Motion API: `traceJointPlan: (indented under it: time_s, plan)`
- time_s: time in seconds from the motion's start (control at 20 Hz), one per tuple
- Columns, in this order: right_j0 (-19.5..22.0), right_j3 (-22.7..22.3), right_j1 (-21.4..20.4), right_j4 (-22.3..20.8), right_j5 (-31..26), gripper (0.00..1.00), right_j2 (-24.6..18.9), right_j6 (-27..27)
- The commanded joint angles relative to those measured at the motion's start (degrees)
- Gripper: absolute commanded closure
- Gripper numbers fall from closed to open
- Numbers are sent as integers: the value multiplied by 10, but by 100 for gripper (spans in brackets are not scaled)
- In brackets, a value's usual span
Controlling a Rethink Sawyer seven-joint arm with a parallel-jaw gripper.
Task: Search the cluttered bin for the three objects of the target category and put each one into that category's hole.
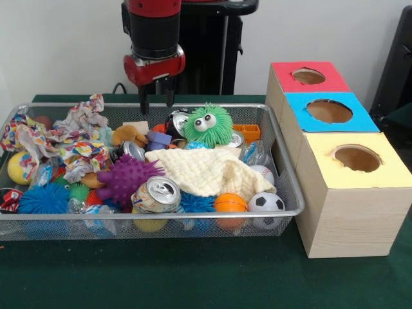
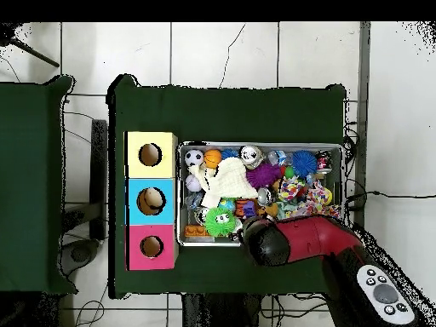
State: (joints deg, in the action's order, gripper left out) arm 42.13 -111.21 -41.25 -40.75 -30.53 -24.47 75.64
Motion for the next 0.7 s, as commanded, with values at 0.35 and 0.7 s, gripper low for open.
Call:
traceJointPlan:
  time_s: [0.35, 0.7]
  plan:
    - [-15, 83, 45, 4, -80, 0, -62, -76]
    - [-11, 95, 59, -1, -87, 0, -72, -86]
